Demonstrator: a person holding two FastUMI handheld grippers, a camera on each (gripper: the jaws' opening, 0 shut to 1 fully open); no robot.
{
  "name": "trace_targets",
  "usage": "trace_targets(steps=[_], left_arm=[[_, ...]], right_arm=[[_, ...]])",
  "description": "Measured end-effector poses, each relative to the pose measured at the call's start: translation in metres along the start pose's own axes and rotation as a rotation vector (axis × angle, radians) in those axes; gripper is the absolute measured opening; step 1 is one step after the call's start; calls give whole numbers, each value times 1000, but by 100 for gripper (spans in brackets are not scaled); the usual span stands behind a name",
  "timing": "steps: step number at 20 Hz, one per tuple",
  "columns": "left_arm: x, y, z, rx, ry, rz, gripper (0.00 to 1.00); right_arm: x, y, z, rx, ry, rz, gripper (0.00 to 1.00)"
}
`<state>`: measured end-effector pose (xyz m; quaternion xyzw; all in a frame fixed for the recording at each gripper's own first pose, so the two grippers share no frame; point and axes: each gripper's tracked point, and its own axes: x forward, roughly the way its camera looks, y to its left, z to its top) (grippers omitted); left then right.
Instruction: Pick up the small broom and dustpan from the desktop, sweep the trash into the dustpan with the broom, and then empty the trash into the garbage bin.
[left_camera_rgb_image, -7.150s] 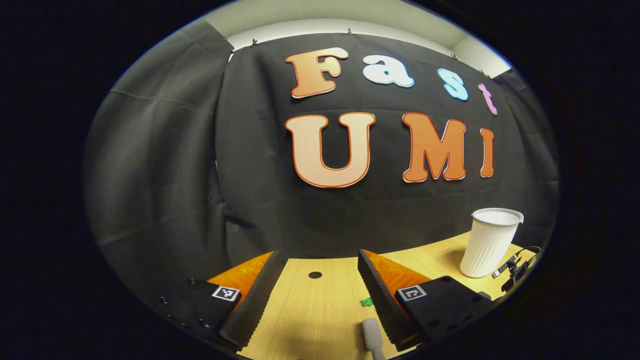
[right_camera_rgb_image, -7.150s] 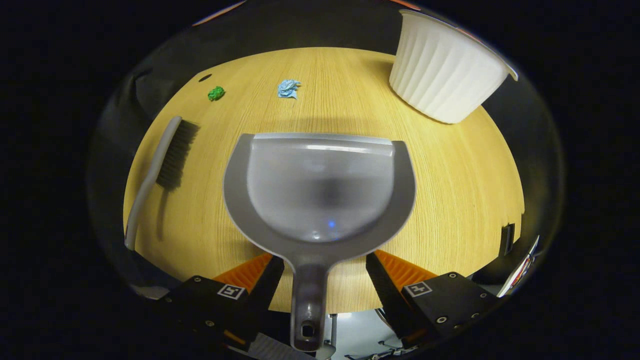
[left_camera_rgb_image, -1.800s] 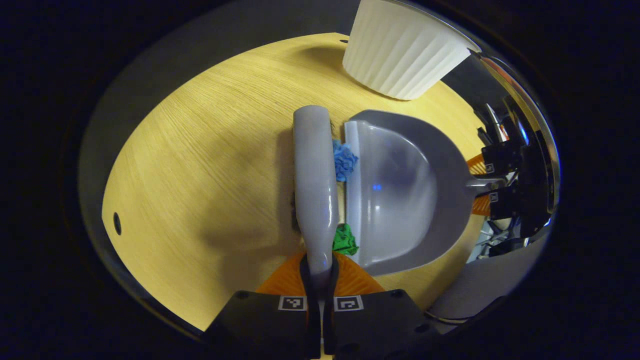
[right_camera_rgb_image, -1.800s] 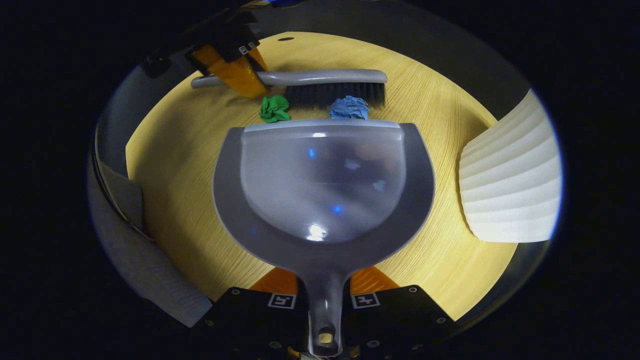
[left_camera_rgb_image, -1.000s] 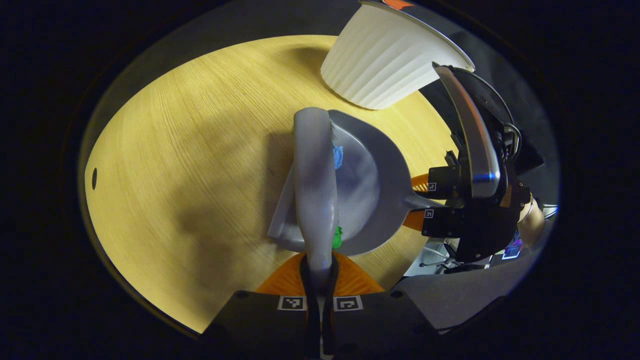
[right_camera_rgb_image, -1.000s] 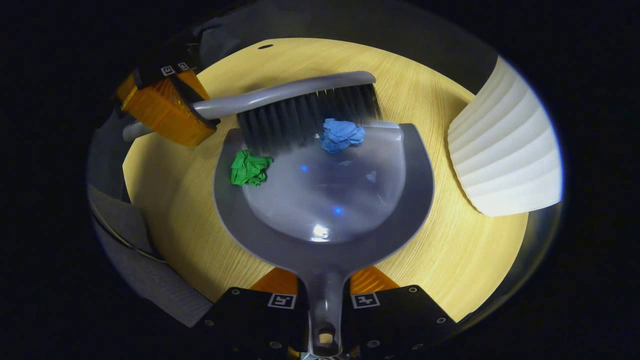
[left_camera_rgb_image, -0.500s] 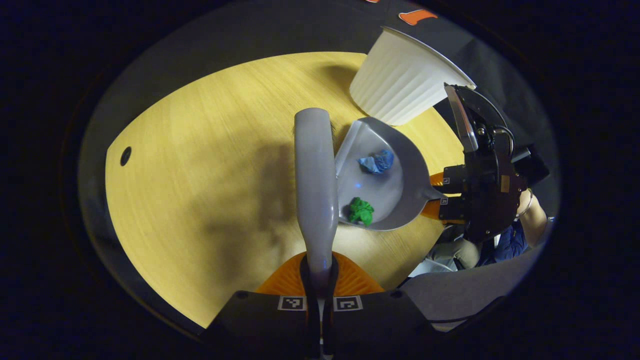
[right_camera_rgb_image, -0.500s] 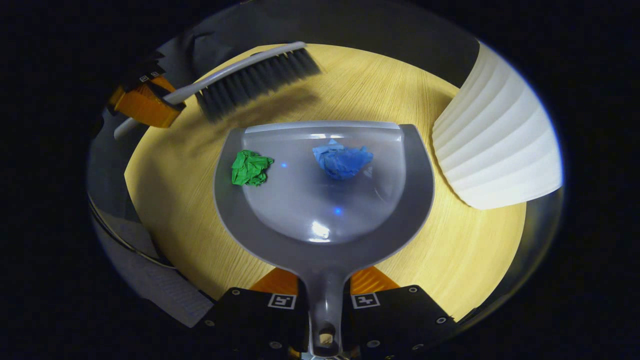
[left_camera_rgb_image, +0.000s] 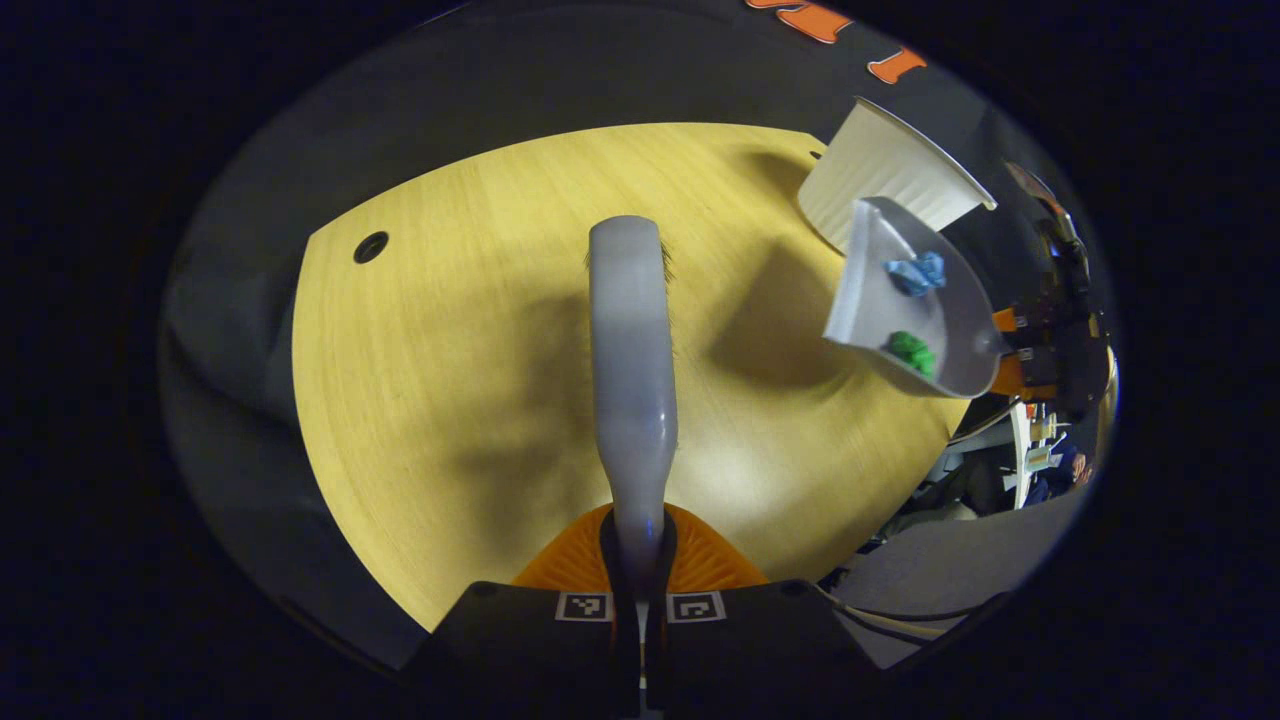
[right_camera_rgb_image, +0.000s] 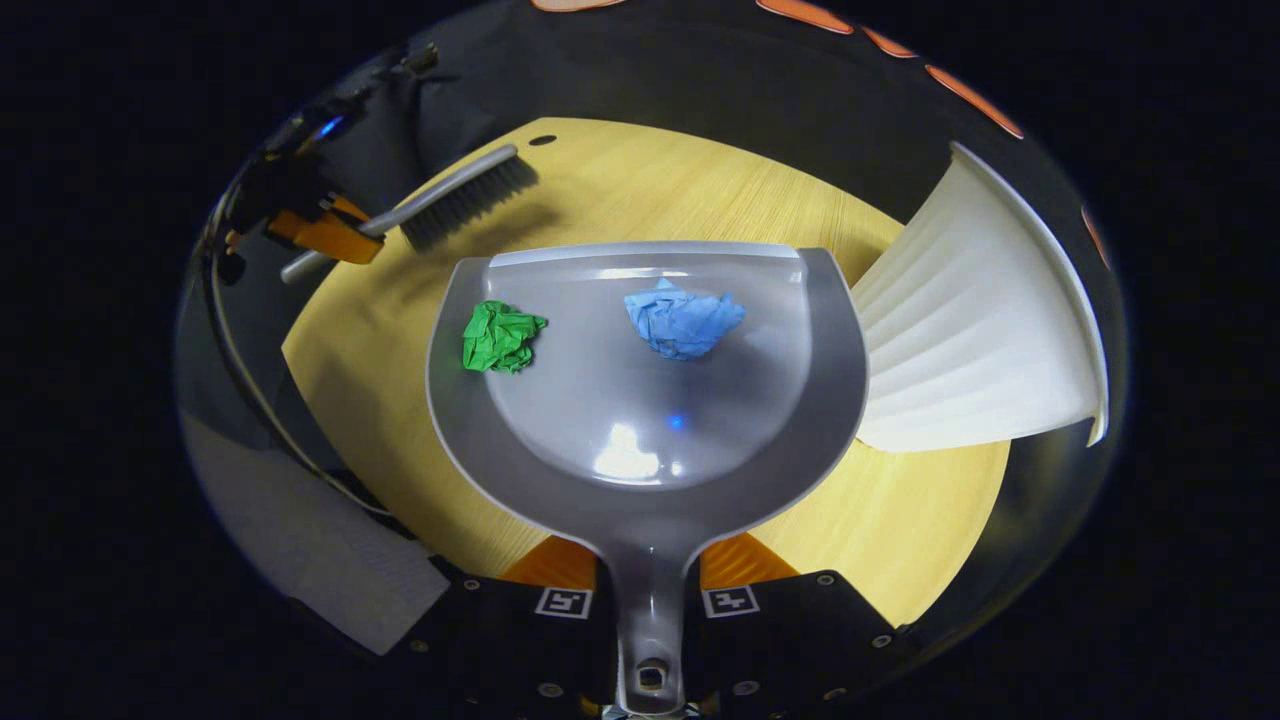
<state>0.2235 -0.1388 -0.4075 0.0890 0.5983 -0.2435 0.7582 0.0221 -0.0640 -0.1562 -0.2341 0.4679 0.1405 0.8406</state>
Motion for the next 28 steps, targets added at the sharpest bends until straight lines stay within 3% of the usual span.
trace_targets(steps=[1,5,7,9,10,12,14,18,21,23,28], left_arm=[[-1,6,-2,-10,-1,8,5],[7,22,-13,-36,4,16,6],[16,23,-10,-44,15,23,5],[21,20,-3,-50,15,27,6],[23,19,2,-55,11,28,6],[24,20,1,-61,8,29,5],[22,26,-3,-67,10,27,6],[23,29,2,-61,15,44,6],[18,32,-1,-58,20,62,5],[16,32,-1,-64,25,64,6],[5,34,-2,-72,26,80,6]], right_arm=[[-13,-5,1,5,0,-1,21],[-67,-29,3,82,-13,0,31],[-88,-35,6,116,-12,-14,25],[-109,-41,9,132,-17,-7,30],[-120,-48,11,142,-26,-11,26],[-136,-53,17,180,-39,6,25],[-148,-70,22,206,-52,-24,25],[-166,-144,23,223,-35,-202,25],[-182,-207,23,168,20,-382,26],[-188,-236,27,140,54,-449,25],[-222,-312,40,-93,188,-723,25]])
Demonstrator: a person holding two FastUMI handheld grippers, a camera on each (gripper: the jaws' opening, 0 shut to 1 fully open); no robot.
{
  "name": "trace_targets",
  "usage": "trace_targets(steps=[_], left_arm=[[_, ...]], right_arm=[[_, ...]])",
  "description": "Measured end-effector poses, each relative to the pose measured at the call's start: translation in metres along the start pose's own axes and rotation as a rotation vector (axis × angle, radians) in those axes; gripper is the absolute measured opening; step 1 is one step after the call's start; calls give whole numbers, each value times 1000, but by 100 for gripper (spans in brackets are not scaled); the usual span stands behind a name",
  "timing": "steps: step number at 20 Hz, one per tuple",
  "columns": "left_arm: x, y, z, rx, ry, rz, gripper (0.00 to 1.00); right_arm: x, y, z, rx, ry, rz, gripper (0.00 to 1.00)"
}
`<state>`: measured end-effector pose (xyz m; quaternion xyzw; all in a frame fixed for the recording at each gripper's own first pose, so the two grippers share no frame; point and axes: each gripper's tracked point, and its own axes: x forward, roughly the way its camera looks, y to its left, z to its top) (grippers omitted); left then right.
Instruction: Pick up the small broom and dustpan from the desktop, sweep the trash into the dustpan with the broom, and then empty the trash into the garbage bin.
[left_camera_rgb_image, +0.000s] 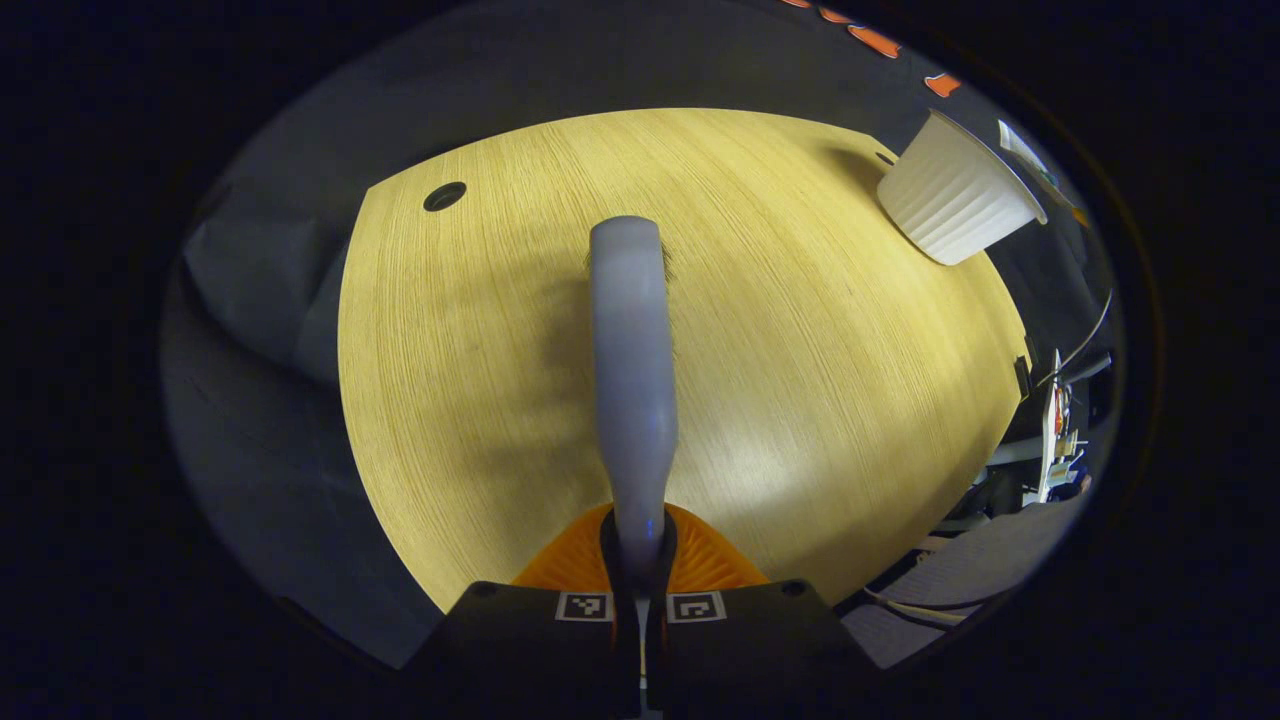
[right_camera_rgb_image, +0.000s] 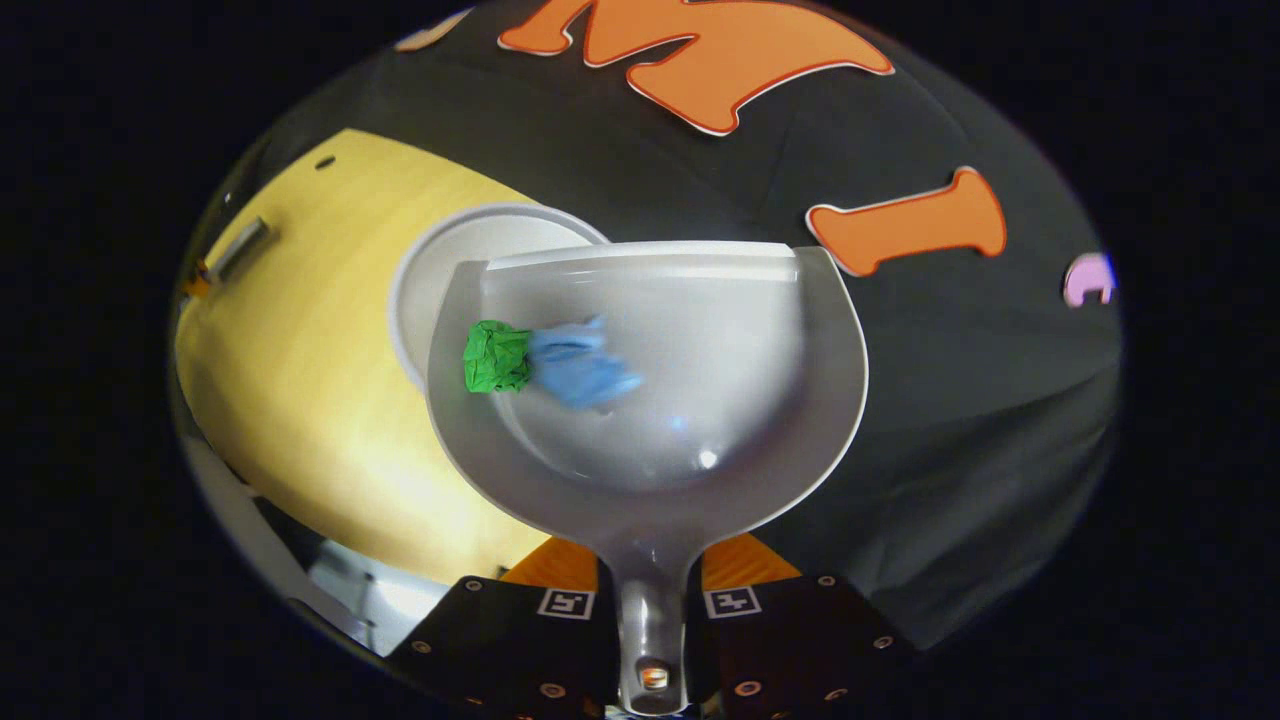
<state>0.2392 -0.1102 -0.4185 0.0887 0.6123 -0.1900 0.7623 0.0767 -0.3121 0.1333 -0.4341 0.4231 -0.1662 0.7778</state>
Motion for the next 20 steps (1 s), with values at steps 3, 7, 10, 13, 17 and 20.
trace_targets(steps=[3,7,10,13,17,20], left_arm=[[6,-2,-1,-8,2,7,6],[12,-3,5,-16,5,8,5],[13,-3,3,-20,2,13,6],[10,0,2,-20,3,5,5],[7,7,0,-21,-5,1,5],[6,0,3,-19,-4,7,6]], right_arm=[[1,-31,16,-178,19,-148,25],[1,-31,25,-332,47,-195,25],[-2,-24,30,-344,46,-183,20],[-3,-20,38,-290,25,-162,25],[-3,1,39,-120,0,-30,25],[-11,13,44,-28,-43,40,25]])
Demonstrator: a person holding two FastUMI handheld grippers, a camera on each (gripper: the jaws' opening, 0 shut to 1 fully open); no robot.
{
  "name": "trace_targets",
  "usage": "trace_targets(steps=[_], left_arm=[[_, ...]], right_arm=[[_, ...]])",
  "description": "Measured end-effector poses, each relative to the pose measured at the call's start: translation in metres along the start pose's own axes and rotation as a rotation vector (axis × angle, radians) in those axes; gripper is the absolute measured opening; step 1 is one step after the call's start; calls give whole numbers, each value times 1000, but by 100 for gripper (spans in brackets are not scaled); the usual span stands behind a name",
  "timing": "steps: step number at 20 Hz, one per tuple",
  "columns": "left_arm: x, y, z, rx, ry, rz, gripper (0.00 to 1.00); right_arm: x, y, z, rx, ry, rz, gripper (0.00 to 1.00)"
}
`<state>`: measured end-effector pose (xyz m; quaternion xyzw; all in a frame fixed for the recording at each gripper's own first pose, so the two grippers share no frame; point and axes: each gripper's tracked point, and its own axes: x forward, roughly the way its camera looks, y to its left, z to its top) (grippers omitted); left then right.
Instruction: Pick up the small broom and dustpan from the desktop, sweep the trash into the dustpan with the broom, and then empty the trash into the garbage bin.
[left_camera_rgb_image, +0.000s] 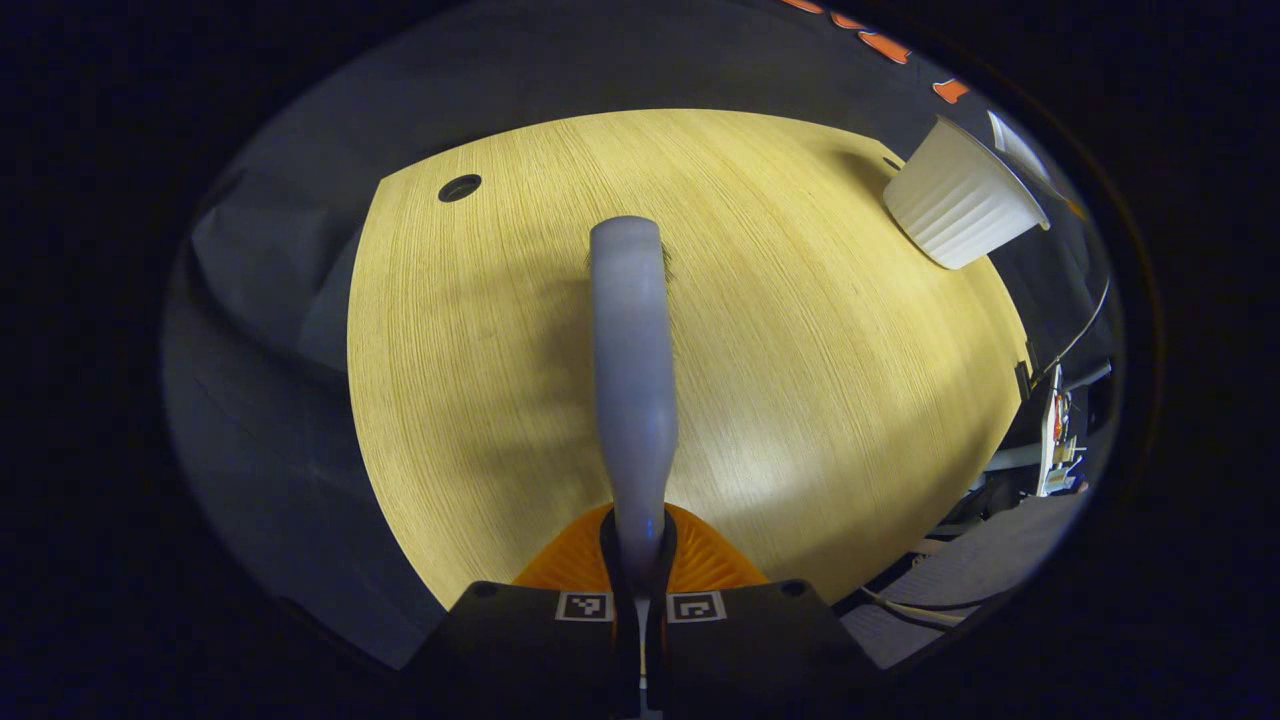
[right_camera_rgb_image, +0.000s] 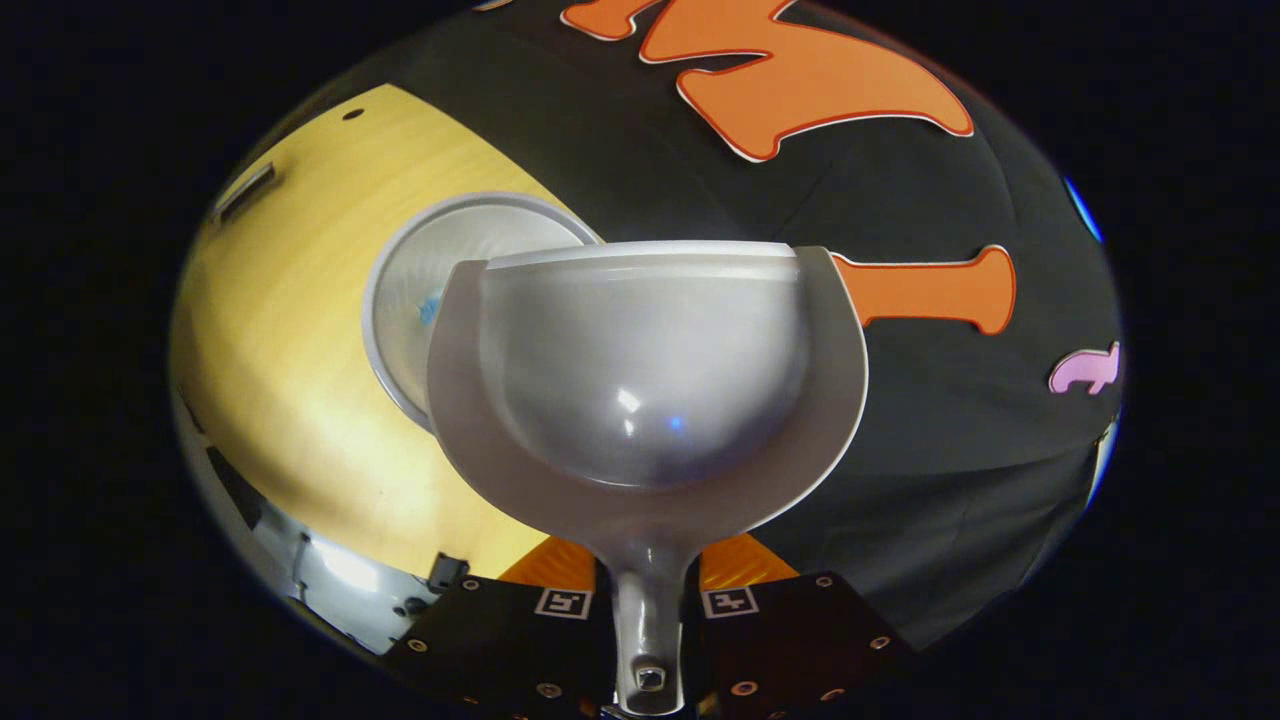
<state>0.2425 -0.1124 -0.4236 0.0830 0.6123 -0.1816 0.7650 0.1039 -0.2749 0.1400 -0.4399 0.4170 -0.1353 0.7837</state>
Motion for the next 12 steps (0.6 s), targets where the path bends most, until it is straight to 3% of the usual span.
trace_targets(steps=[6,12], left_arm=[[-9,-2,5,-4,-14,6,6],[-11,6,0,-31,-30,-13,6]], right_arm=[[-42,56,31,216,-130,241,25],[-85,126,58,217,-241,404,25]])
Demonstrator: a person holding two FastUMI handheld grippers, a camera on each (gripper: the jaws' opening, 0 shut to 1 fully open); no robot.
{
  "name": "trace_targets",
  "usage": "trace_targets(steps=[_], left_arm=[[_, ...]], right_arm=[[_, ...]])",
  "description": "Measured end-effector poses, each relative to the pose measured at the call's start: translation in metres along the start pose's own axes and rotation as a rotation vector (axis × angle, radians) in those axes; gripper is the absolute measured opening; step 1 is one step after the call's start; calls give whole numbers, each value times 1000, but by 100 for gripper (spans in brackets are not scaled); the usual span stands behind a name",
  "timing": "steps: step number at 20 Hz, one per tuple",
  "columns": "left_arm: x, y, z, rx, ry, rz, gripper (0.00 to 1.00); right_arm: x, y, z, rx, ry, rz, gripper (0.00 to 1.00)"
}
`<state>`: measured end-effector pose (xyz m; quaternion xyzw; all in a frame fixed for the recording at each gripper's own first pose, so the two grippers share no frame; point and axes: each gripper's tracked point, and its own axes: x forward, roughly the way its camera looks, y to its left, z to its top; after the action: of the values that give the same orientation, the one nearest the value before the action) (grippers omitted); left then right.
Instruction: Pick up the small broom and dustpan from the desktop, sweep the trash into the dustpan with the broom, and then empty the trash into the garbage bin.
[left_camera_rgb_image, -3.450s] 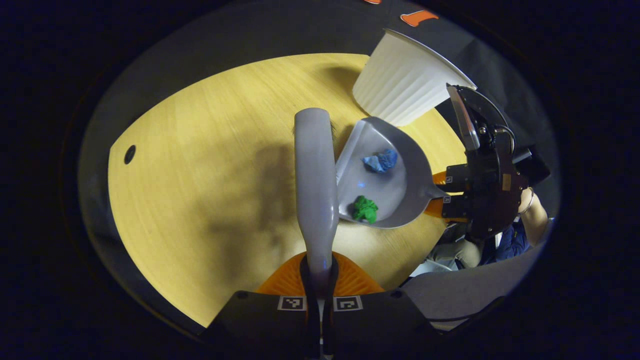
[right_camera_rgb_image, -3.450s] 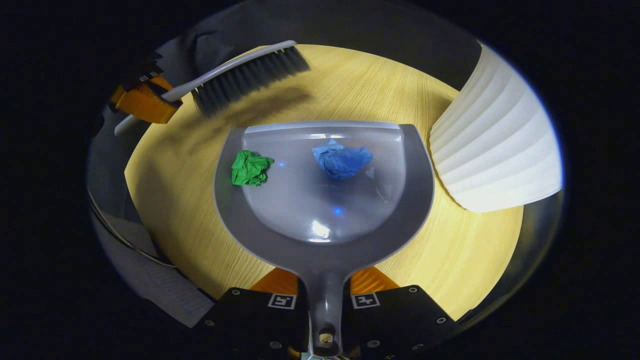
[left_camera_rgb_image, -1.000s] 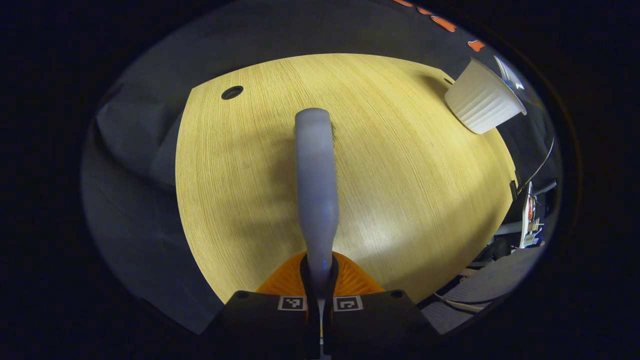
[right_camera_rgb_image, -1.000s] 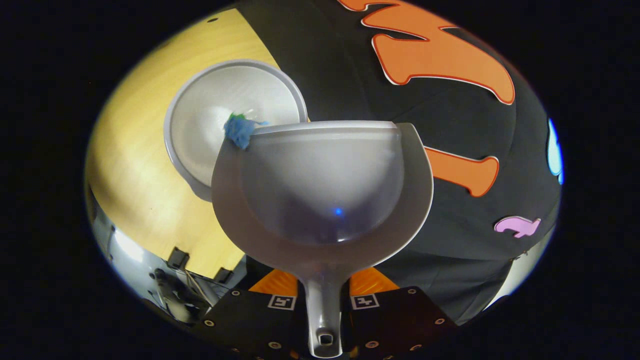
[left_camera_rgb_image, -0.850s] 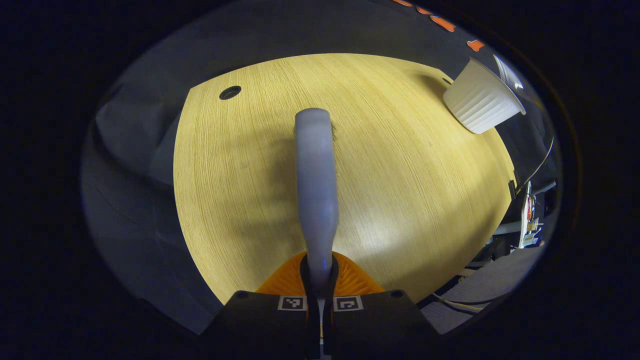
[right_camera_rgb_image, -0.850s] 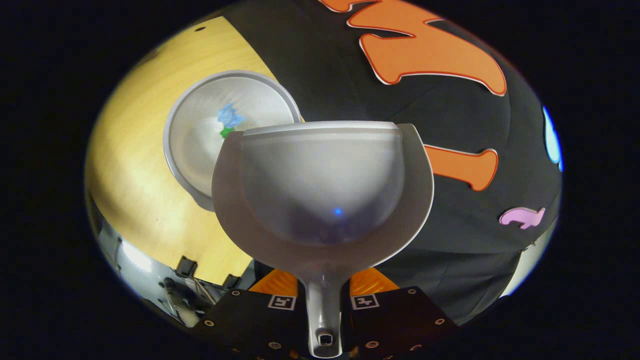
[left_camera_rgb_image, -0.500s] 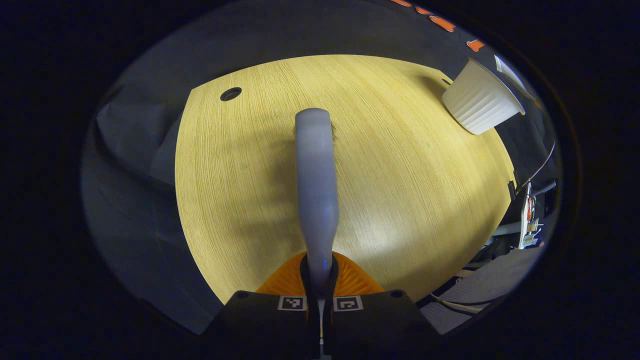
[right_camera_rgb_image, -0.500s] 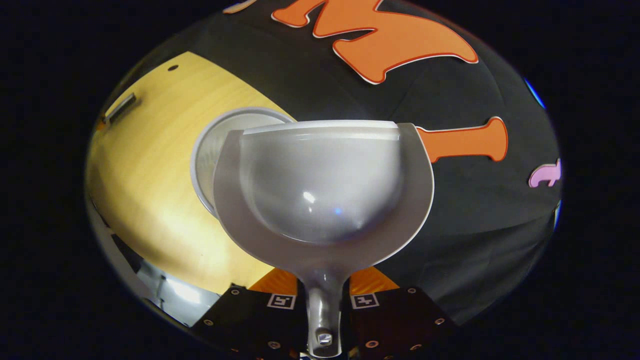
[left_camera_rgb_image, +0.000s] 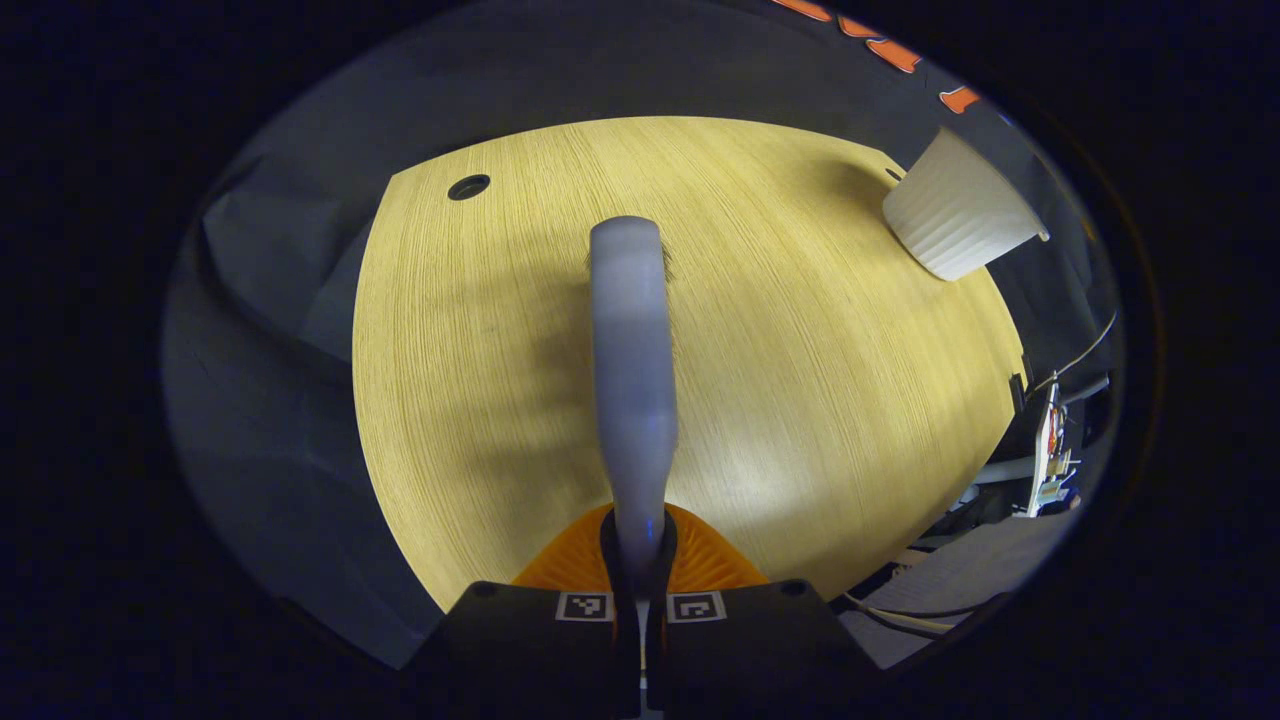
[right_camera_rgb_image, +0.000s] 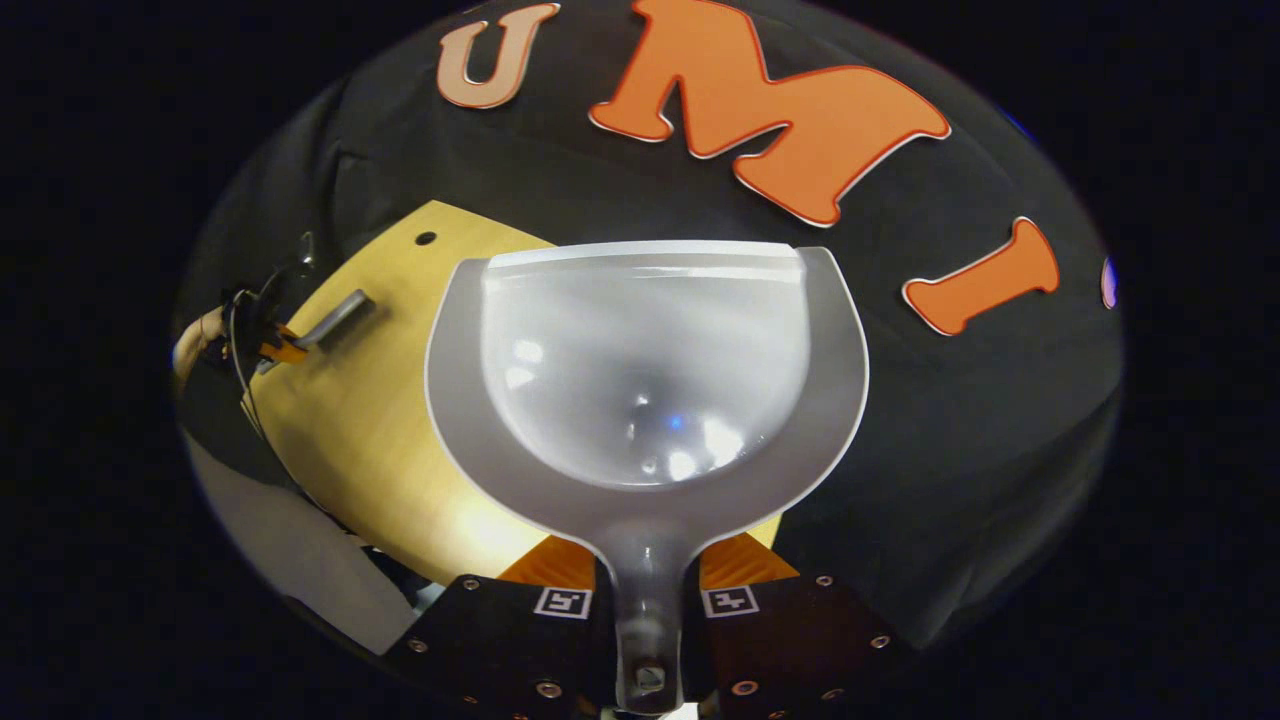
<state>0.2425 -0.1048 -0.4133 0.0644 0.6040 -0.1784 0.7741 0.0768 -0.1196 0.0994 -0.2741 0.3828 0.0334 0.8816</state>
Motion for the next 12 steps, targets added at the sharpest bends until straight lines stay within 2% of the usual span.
trace_targets(steps=[3,9,12], left_arm=[[4,-5,1,-33,-12,1,6],[13,-11,3,-75,-37,27,6],[14,-13,2,-95,-31,27,6]], right_arm=[[14,54,-7,19,-7,104,26],[59,151,-41,69,30,256,25],[95,193,-49,129,60,284,25]])
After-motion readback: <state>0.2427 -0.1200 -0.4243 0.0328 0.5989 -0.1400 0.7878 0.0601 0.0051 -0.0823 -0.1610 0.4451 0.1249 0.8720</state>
